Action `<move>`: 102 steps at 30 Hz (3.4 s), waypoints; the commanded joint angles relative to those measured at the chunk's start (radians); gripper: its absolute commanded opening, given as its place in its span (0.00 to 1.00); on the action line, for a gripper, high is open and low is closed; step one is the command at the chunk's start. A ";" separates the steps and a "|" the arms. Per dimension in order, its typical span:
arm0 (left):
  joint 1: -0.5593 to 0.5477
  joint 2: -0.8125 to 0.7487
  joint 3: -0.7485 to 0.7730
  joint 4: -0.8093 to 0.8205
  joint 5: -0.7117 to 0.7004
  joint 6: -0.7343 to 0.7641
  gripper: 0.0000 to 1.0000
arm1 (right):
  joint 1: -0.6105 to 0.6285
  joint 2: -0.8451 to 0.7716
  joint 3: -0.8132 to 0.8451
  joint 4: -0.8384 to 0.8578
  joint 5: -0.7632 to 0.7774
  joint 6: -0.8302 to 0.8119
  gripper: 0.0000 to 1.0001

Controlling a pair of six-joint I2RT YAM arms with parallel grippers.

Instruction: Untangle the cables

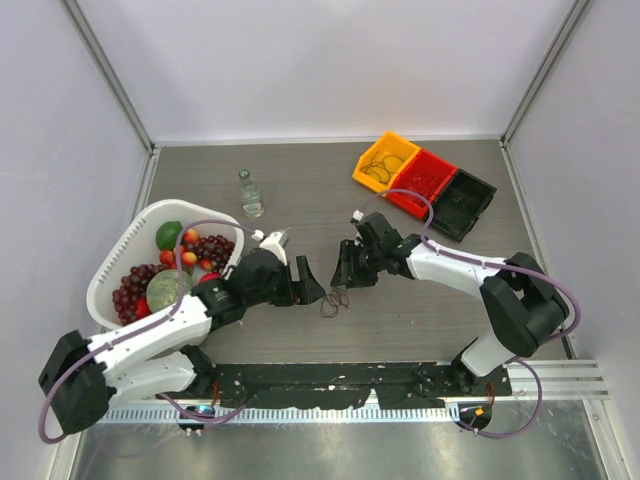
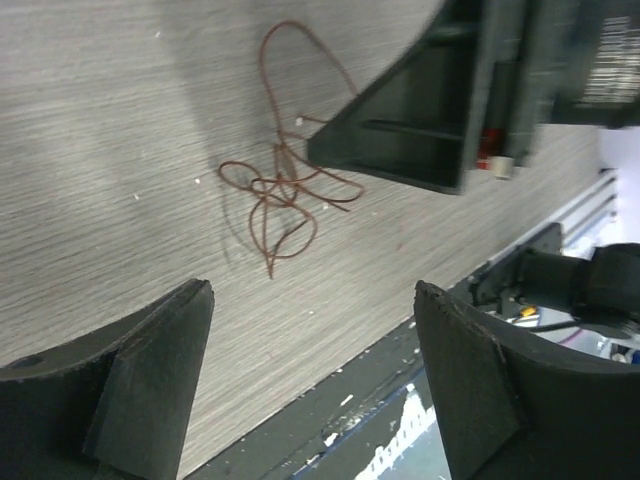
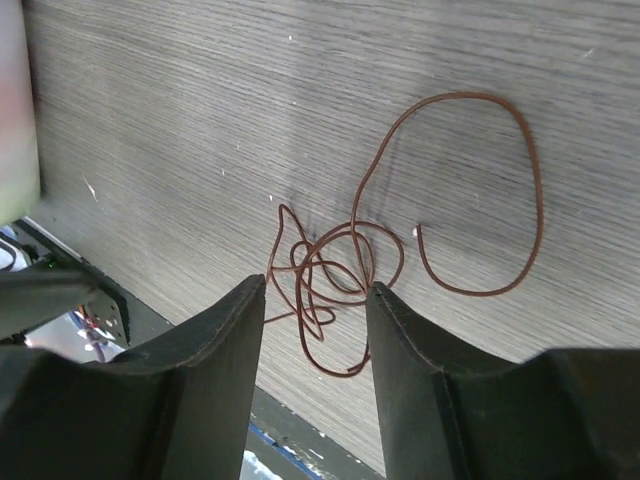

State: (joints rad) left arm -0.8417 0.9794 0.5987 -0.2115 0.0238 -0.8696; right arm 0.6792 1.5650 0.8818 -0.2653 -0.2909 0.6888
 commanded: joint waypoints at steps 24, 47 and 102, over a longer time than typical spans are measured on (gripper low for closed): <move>0.003 0.386 0.024 0.227 0.130 -0.016 0.04 | 0.003 -0.058 -0.110 0.089 -0.093 -0.175 0.01; 0.007 -0.465 0.415 -0.470 -0.759 0.429 0.00 | -0.377 -0.546 -0.075 -0.284 0.814 -0.101 0.01; 0.006 -0.075 0.187 -0.192 -0.199 0.215 0.15 | -0.115 -0.274 0.011 -0.062 -0.042 -0.216 0.03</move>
State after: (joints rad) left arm -0.8364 0.8688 0.8074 -0.4828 -0.2611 -0.6060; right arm 0.5179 1.2572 0.8989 -0.3729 -0.2829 0.4732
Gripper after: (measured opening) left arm 0.147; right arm 0.033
